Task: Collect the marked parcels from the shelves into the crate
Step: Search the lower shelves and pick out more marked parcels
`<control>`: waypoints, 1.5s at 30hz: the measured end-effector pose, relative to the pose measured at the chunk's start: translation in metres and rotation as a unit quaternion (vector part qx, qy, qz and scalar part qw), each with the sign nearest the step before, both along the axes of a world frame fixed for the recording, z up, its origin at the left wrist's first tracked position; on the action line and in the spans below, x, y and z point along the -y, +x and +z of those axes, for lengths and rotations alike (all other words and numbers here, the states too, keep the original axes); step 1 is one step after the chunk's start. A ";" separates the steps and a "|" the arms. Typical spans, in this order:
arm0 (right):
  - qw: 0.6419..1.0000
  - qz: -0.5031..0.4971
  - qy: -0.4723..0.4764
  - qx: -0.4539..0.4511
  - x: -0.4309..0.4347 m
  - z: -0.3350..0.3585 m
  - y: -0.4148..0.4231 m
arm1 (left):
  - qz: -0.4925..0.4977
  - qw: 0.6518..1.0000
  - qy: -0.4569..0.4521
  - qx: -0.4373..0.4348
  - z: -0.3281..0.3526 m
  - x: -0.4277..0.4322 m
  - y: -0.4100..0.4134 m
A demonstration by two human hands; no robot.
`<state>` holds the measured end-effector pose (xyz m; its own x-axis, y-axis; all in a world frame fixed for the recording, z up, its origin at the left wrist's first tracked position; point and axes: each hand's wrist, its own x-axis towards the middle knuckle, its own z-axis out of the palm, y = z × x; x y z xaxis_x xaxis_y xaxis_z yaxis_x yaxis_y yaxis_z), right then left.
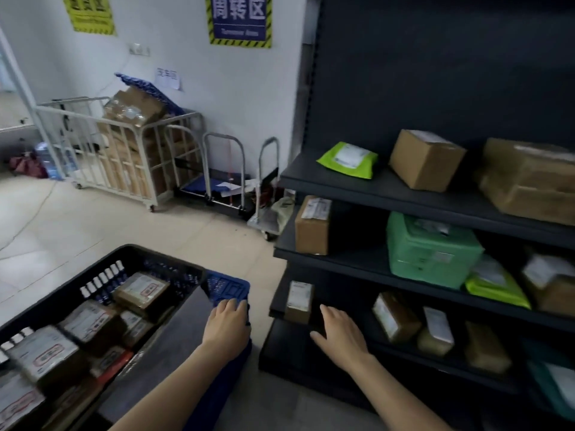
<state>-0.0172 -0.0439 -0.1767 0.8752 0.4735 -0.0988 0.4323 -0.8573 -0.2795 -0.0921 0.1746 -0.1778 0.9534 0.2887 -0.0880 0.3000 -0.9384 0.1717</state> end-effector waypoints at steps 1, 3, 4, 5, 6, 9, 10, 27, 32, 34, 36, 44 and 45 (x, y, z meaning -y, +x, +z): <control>1.000 -0.014 -0.002 -0.001 0.020 0.002 0.000 | -0.012 1.000 0.003 0.001 0.002 0.016 0.006; 0.999 -0.043 -0.004 -0.001 0.061 0.005 -0.001 | -0.036 0.999 0.003 0.001 0.003 0.051 0.015; 0.998 -0.058 -0.005 0.001 0.082 0.007 -0.001 | -0.048 0.999 0.001 -0.001 0.003 0.069 0.020; 0.997 -0.072 -0.005 0.002 0.102 0.009 -0.003 | -0.060 0.998 -0.001 -0.003 0.003 0.088 0.023; 0.996 -0.085 -0.004 0.004 0.122 0.010 -0.005 | -0.070 0.997 -0.003 -0.005 0.002 0.106 0.027; 0.993 -0.117 -0.002 0.009 0.180 0.014 -0.011 | -0.096 0.995 -0.007 -0.006 0.002 0.162 0.033; 0.992 -0.126 -0.002 0.009 0.198 0.015 -0.014 | -0.105 0.994 -0.008 -0.005 0.002 0.179 0.035; 0.981 -0.196 0.010 -0.004 0.388 -0.005 -0.042 | -0.179 0.983 -0.006 -0.029 -0.013 0.378 0.030; 0.979 -0.205 0.009 -0.018 0.397 -0.017 -0.029 | -0.185 0.982 -0.014 -0.045 -0.025 0.388 0.044; 0.978 -0.205 0.010 -0.031 0.397 -0.024 -0.021 | -0.187 0.980 -0.021 -0.059 -0.033 0.391 0.052; 0.978 -0.203 0.007 -0.045 0.397 -0.031 -0.010 | -0.188 0.979 -0.027 -0.072 -0.040 0.391 0.062; 0.973 -0.213 0.000 -0.091 0.389 -0.063 0.054 | -0.174 0.979 -0.067 -0.082 -0.073 0.385 0.124; 0.972 -0.215 -0.002 -0.091 0.388 -0.070 0.062 | -0.171 0.980 -0.071 -0.080 -0.079 0.385 0.131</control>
